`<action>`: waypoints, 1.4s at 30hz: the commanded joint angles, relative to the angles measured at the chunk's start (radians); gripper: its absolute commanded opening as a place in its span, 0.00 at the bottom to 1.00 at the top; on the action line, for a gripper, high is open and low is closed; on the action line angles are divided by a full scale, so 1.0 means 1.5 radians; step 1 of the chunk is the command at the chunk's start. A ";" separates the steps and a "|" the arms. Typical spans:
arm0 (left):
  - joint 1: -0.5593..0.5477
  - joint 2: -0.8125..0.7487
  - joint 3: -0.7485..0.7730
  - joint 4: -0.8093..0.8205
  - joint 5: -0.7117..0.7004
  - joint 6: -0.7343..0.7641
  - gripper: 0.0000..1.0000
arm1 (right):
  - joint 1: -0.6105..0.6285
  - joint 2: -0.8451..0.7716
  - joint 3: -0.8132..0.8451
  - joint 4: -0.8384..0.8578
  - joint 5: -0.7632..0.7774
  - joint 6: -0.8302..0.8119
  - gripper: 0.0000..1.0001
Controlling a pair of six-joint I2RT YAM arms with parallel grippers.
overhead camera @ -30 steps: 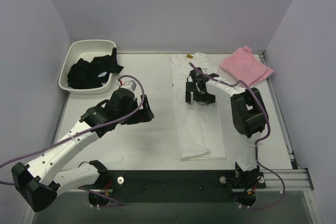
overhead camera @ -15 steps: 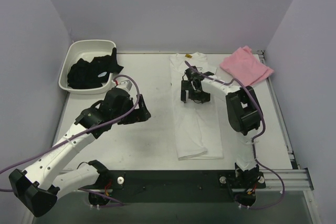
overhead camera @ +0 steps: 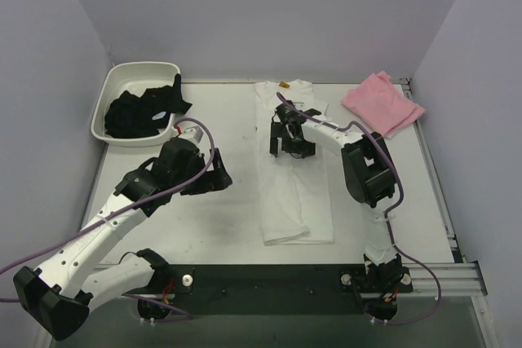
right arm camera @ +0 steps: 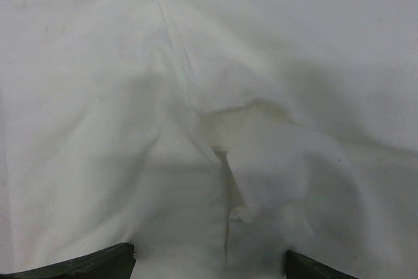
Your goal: Fold and stack the t-shirts
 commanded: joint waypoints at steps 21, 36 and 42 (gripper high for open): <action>-0.006 0.000 -0.187 0.149 0.063 -0.034 0.97 | 0.042 -0.274 -0.070 -0.054 0.059 0.013 1.00; -0.197 0.109 -0.292 0.365 0.028 -0.163 0.96 | 0.048 -0.738 -0.417 -0.079 0.059 0.052 1.00; -0.245 0.166 -0.289 0.389 -0.006 -0.194 0.96 | 0.052 -0.815 -0.473 -0.106 0.058 0.073 1.00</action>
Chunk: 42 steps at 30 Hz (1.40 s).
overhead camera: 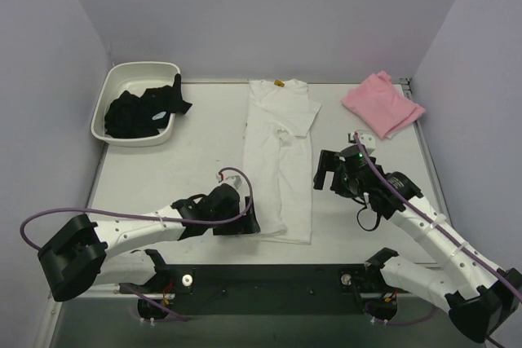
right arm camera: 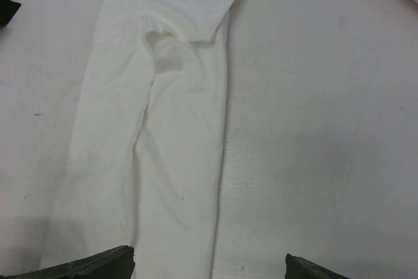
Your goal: Fold and stack the t-shirts
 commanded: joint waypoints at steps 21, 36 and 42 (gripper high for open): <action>-0.046 -0.052 -0.109 0.060 -0.072 -0.125 0.73 | 0.016 -0.114 -0.060 -0.059 -0.004 0.056 1.00; -0.046 0.072 -0.095 0.154 -0.048 -0.117 0.59 | 0.032 -0.131 -0.074 -0.069 0.013 0.058 1.00; -0.046 0.070 -0.089 0.141 -0.047 -0.115 0.46 | 0.033 -0.118 -0.077 -0.066 0.009 0.063 1.00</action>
